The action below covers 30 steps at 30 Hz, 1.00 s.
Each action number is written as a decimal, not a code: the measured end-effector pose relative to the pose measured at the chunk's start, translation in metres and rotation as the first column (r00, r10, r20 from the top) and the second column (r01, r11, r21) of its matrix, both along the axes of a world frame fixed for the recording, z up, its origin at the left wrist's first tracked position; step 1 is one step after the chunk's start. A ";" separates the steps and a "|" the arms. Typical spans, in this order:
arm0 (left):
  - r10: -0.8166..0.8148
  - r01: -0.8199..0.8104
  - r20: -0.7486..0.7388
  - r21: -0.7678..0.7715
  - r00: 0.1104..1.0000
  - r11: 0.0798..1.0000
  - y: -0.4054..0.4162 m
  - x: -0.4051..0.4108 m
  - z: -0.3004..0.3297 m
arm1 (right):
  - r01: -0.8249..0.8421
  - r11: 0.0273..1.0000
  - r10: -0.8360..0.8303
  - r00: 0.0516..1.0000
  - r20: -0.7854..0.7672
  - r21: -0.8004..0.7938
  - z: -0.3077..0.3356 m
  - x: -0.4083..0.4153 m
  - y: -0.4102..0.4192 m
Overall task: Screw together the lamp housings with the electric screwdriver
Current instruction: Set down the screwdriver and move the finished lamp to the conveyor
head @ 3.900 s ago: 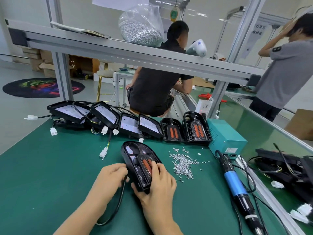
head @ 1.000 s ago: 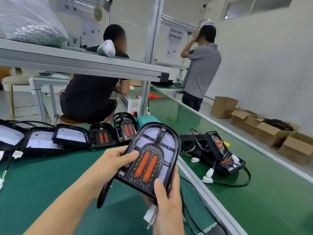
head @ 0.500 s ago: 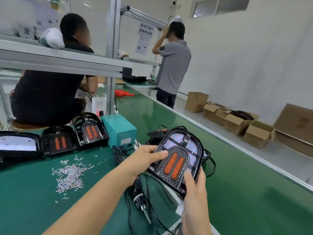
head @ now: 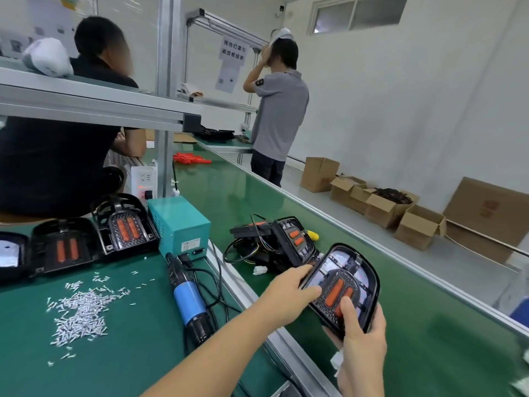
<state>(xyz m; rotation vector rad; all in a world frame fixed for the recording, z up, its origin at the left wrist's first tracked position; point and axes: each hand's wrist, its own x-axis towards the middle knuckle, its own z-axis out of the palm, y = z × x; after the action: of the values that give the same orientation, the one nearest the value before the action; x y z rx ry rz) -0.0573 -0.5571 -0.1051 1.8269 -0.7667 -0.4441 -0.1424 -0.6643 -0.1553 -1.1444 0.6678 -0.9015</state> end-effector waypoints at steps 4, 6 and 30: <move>-0.093 0.073 0.198 0.107 0.976 0.992 -0.003 -0.011 -0.015 | 0.056 0.996 -0.057 0.998 0.008 0.068 -0.010 0.001 -0.017; -0.152 0.108 0.251 0.181 0.956 0.978 -0.005 -0.014 -0.021 | 0.076 0.993 -0.078 0.997 0.016 0.090 -0.013 0.003 -0.023; -0.352 -0.076 0.584 0.584 0.732 0.808 -0.008 -0.009 -0.046 | -0.114 0.859 -0.305 0.668 -0.679 -0.499 -0.023 0.022 -0.032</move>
<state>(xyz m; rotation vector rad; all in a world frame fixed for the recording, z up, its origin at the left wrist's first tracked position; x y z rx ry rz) -0.0662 -0.5650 -0.1512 2.5707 -1.4005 -0.0812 -0.1202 -0.6958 -0.1782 -2.0278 1.2167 -0.6848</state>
